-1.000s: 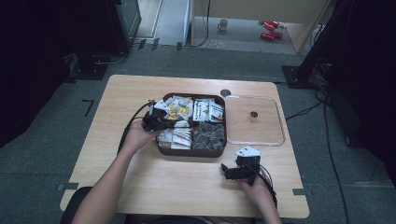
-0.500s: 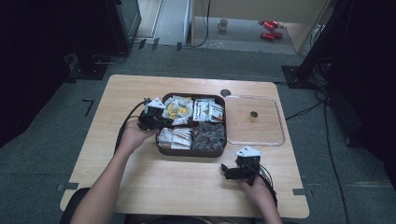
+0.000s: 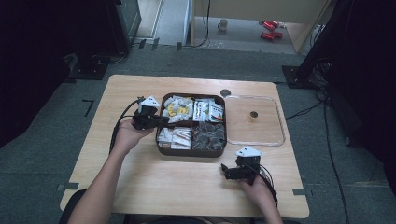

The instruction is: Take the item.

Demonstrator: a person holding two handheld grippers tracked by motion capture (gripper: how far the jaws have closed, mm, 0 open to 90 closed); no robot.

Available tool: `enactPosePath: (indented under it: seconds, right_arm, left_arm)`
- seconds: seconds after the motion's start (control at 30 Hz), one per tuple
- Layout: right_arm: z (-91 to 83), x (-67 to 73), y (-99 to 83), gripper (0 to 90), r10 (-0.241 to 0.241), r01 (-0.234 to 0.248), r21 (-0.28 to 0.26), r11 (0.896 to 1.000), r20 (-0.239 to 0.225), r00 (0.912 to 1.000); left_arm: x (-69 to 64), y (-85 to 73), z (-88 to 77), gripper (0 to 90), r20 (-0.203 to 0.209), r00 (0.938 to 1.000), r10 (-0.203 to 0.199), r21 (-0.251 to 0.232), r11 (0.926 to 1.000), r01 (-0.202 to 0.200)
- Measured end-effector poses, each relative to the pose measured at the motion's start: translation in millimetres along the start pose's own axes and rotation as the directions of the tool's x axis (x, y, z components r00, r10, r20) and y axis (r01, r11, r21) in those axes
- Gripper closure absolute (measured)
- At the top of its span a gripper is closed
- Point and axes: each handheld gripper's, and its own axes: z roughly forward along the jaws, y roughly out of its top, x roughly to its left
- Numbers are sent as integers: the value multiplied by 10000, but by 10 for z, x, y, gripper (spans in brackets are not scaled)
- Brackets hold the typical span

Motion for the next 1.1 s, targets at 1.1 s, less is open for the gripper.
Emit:
enactPosePath:
  seconds: [1.1]
  right_arm:
    - [32,-24,33,0,-161,161,18,9999,-178,9997]
  left_arm:
    - [287,-268,-560,900,-736,9883,-1335,-821,9884,1274]
